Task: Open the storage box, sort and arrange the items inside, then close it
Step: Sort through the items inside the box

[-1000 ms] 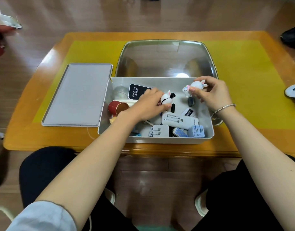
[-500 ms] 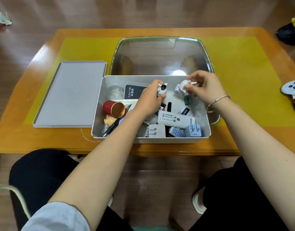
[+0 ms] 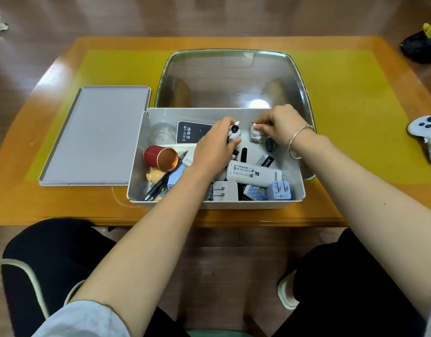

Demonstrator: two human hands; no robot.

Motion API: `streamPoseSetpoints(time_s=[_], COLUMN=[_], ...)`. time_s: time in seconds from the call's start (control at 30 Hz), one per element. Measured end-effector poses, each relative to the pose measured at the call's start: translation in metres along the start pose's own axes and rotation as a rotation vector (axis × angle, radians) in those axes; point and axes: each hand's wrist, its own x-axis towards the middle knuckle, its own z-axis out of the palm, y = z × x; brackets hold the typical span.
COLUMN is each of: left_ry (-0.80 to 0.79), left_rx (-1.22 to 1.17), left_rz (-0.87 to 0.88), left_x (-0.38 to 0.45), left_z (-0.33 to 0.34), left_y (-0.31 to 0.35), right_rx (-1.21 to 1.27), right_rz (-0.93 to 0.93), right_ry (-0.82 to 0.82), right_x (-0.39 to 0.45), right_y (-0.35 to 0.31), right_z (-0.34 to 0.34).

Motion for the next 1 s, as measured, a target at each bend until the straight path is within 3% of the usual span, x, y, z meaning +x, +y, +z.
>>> streamPoseSetpoints(time_s=[0.13, 0.3, 0.43, 1.0], left_ry=[0.035, 0.06, 0.069, 0.093], left_rx=[0.012, 0.025, 0.03, 0.013], left_rz=[0.011, 0.015, 0.014, 0.003], left_x=[0.0, 0.001, 0.0, 0.0], left_z=[0.0, 0.001, 0.002, 0.002], left_y=[-0.002, -0.003, -0.004, -0.006], right_rx=[-0.125, -0.226, -0.358, -0.43], right_rz=[-0.06, -0.063, -0.047, 0.035], right_ry=[-0.013, 0.114, 0.081, 0.094], right_x=[0.001, -0.001, 0.0, 0.001], right_y=[0.003, 0.011, 0.013, 0.012], right_z=[-0.005, -0.006, 0.0, 0.008])
